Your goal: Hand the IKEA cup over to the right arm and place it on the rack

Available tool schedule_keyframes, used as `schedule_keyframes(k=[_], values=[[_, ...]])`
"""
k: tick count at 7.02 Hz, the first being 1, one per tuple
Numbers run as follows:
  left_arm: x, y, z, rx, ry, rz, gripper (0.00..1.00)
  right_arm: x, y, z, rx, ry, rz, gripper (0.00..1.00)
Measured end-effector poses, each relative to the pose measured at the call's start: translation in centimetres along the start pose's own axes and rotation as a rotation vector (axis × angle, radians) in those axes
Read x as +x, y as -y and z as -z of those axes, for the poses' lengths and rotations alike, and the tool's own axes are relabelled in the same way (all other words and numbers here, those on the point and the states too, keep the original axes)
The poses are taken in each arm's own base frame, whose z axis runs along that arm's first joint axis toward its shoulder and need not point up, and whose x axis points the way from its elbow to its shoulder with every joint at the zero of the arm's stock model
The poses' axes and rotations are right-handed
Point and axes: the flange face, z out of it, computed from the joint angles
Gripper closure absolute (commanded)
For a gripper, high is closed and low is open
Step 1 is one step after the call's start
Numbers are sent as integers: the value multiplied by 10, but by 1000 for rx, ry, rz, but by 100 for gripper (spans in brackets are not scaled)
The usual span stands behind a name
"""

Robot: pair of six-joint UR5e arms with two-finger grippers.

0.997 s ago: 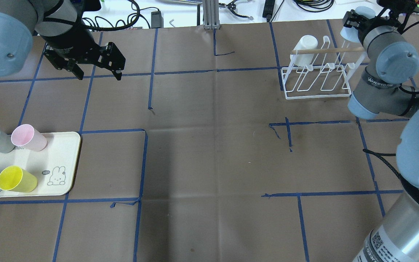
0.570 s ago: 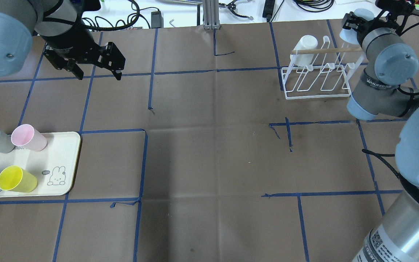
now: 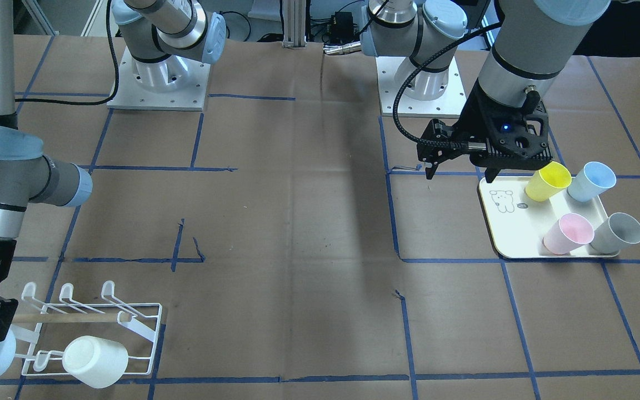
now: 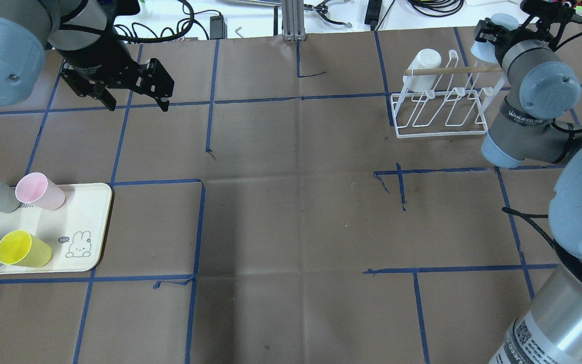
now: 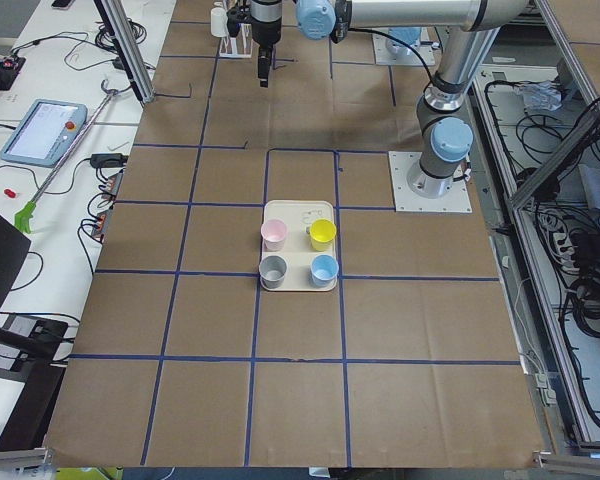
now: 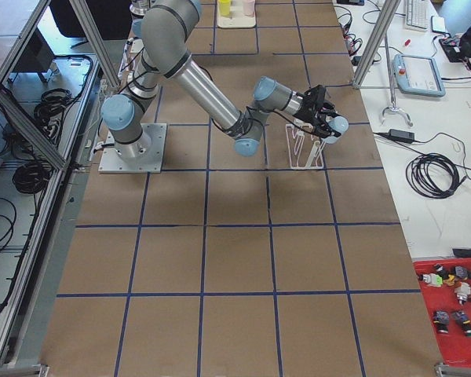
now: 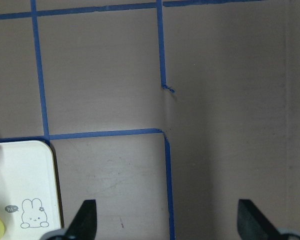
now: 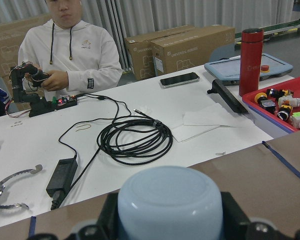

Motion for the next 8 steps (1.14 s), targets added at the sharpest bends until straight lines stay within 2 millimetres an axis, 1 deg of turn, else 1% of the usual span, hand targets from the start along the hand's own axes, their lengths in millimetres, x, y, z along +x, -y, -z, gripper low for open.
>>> schedule_keyframes(k=[2, 3, 4, 8], values=[[0, 0, 0, -1, 0, 0, 1, 1, -7, -4, -4, 1, -1, 89], [0, 0, -1, -1, 0, 0, 1, 1, -7, -4, -5, 1, -2, 41], [0, 0, 0, -1, 0, 0, 1, 1, -7, -3, -3, 2, -1, 1], [0, 0, 0, -1, 0, -1, 1, 1, -6, -3, 3, -2, -2, 0]])
